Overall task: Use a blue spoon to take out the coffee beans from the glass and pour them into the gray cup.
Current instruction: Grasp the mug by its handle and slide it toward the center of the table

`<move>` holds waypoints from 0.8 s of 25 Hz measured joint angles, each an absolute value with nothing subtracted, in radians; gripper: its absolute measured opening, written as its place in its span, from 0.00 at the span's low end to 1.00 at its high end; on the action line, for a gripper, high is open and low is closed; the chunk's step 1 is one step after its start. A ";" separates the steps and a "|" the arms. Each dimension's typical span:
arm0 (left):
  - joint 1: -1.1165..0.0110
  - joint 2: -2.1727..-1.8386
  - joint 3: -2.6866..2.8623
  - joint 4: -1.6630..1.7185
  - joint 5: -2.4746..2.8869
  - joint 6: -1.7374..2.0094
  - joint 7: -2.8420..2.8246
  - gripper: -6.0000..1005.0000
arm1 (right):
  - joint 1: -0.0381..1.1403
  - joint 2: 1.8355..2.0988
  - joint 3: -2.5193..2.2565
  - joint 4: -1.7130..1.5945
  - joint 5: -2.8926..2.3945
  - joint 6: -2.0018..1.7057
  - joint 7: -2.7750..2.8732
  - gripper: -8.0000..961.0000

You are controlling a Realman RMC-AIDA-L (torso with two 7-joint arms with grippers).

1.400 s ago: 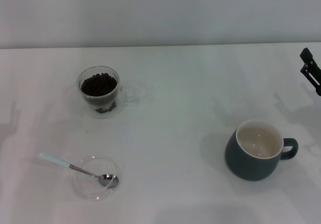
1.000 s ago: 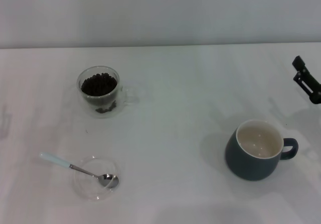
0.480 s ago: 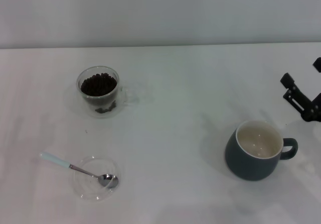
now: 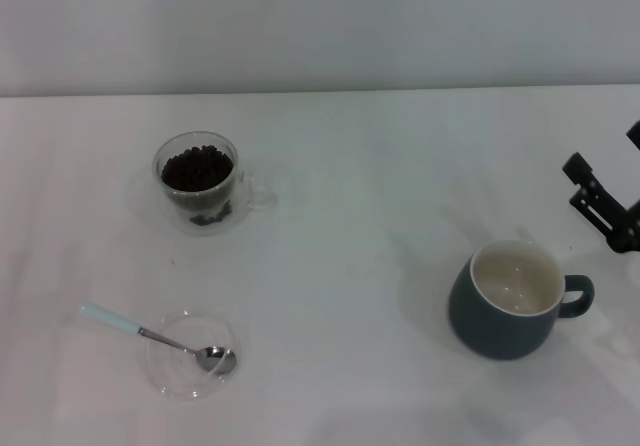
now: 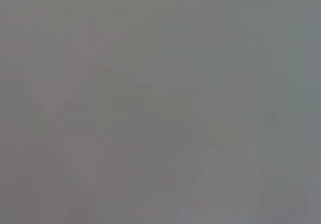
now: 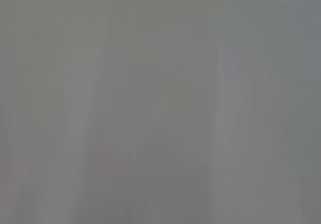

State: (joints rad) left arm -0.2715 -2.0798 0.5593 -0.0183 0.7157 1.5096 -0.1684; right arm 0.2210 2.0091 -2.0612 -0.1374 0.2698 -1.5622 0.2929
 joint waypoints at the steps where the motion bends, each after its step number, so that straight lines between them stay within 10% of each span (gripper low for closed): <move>1: -0.268 -2.080 0.560 -0.018 0.716 1.514 -0.168 0.65 | 0.216 2.009 -2.061 -0.132 0.270 -1.564 0.293 0.89; 20: -0.284 -2.081 0.562 -0.020 0.715 1.500 -0.159 0.65 | 0.101 2.012 -2.074 -0.002 0.247 -1.587 0.291 0.89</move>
State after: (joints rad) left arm -0.2836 -2.0808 0.5619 -0.0198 0.7147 1.4999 -0.1594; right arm 0.1013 2.0123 -2.0739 -0.0020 0.2469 -1.5865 0.2909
